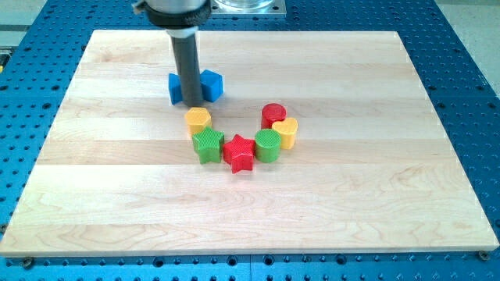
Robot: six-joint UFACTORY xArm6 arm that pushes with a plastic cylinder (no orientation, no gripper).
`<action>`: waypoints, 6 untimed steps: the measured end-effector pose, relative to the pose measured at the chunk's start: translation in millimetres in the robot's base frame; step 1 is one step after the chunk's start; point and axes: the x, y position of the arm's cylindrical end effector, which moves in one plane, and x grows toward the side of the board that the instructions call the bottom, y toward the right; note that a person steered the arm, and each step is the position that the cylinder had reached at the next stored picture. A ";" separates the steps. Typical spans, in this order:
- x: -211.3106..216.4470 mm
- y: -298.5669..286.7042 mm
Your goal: Push the triangle into the cube
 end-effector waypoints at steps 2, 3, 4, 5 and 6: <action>37.1 -66.7; -0.2 -88.3; -21.5 -49.2; -19.7 -17.3; -10.9 -22.1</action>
